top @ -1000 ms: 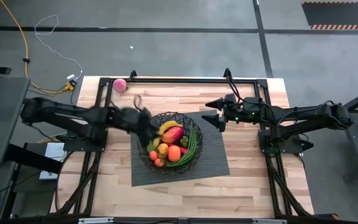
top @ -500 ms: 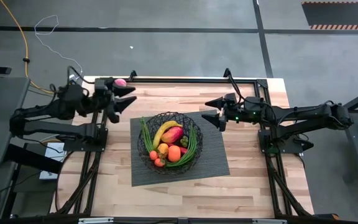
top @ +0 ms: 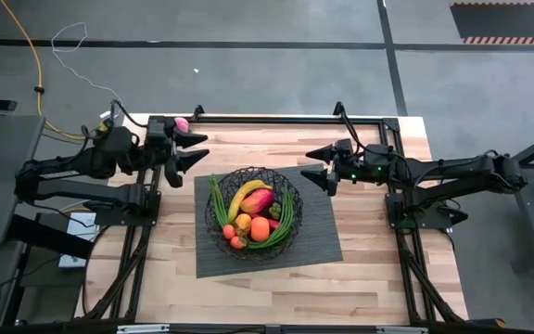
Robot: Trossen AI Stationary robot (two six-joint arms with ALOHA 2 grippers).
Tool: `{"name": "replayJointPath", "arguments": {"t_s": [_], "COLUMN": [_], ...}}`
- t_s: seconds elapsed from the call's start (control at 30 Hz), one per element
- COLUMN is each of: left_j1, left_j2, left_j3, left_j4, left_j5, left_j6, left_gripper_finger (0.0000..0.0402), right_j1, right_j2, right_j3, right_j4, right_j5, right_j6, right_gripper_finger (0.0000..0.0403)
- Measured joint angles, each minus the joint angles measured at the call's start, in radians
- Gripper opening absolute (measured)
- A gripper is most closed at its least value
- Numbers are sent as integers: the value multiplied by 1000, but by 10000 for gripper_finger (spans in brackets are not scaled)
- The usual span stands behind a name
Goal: Build produce basket
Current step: Put the pink peach into the black mesh basket
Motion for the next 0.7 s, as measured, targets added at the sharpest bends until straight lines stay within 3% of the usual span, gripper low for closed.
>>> {"name": "replayJointPath", "arguments": {"t_s": [0.2, 0.4, 0.7], "left_j1": [1, 0, 0], "left_j2": [20, 12, -17], "left_j3": [0, -39, -182], "left_j4": [-24, 16, 183], "left_j5": [-1, 4, -3], "left_j6": [-8, -12, -93], "left_gripper_finger": [217, 214, 214], "right_j1": [0, 0, 0], "right_j2": [0, 0, 0], "right_j3": [0, 0, 0], "right_j4": [86, 290, 285], "right_j5": [-10, -10, -10], "right_j6": [-20, -236, -263], "right_gripper_finger": [389, 389, 389]}}
